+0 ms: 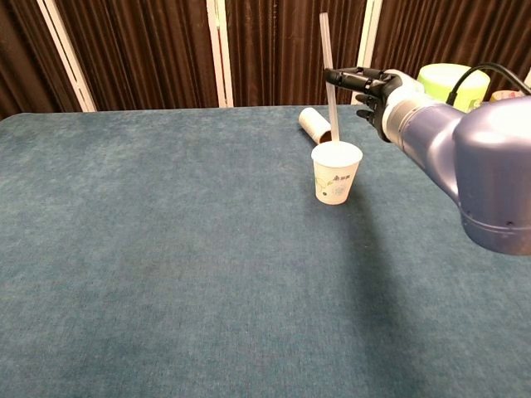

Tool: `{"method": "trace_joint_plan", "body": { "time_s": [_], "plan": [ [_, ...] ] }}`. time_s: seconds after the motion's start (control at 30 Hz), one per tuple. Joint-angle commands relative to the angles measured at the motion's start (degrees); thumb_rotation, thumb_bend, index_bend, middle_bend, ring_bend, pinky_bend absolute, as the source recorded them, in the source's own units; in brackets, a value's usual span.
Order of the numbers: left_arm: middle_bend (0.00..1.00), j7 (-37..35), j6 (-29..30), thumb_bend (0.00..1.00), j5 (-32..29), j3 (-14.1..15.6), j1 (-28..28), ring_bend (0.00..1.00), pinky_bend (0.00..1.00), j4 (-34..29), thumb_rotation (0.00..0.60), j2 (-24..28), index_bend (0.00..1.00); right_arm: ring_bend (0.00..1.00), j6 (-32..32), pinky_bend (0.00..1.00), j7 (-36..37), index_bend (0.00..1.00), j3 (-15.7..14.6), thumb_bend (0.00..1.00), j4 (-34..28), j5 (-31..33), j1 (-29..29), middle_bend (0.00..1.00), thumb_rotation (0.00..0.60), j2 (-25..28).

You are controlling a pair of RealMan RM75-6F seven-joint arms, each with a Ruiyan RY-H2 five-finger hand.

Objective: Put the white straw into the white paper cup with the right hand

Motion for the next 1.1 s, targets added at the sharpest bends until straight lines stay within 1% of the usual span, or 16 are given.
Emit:
{"method": "trace_joint_plan", "body": {
  "time_s": [0.03,0.23,0.37,0.5,0.83,1.1],
  "plan": [
    [0.00,0.0,-0.2,0.16,-0.2,-0.1,-0.1,0.00,0.00,-0.2,0.600,0.0,0.00,0.00,-1.3,0.00,0.7,0.60,0.4,0.37,1.5,0.4,0.9,0.21,0.600,0.3],
    [0.00,0.2,-0.4,0.18,-0.7,-0.2,-0.2,0.00,0.00,-0.5,0.600,0.1,0.00,0.00,-2.4,0.00,2.4,0.60,0.7,0.35,3.2,0.7,1.2,0.21,0.600,0.6],
    [0.00,0.1,-0.3,0.18,-0.6,-0.2,-0.1,0.00,0.00,-0.5,0.600,0.1,0.00,0.00,-2.2,0.00,2.7,0.60,-0.4,0.32,2.9,0.3,0.7,0.21,0.600,0.8],
    [0.00,0.0,-0.3,0.18,-0.6,-0.1,-0.1,0.00,0.00,-0.5,0.600,0.1,0.00,0.00,-2.5,0.00,2.6,0.60,-1.3,0.31,2.4,0.2,0.3,0.21,0.600,1.3],
    [0.00,0.0,-0.3,0.18,-0.7,-0.2,-0.2,0.00,0.00,-0.6,0.600,0.2,0.00,0.00,-2.4,0.00,3.2,0.60,-1.6,0.31,1.6,1.0,-0.3,0.21,0.600,2.0],
    [0.00,0.0,-0.4,0.18,-0.8,-0.1,-0.2,0.00,0.00,-0.7,0.600,0.2,0.00,0.00,-2.8,0.00,3.5,0.60,-1.4,0.31,2.5,1.3,0.8,0.21,0.600,1.8]
  ]
}}
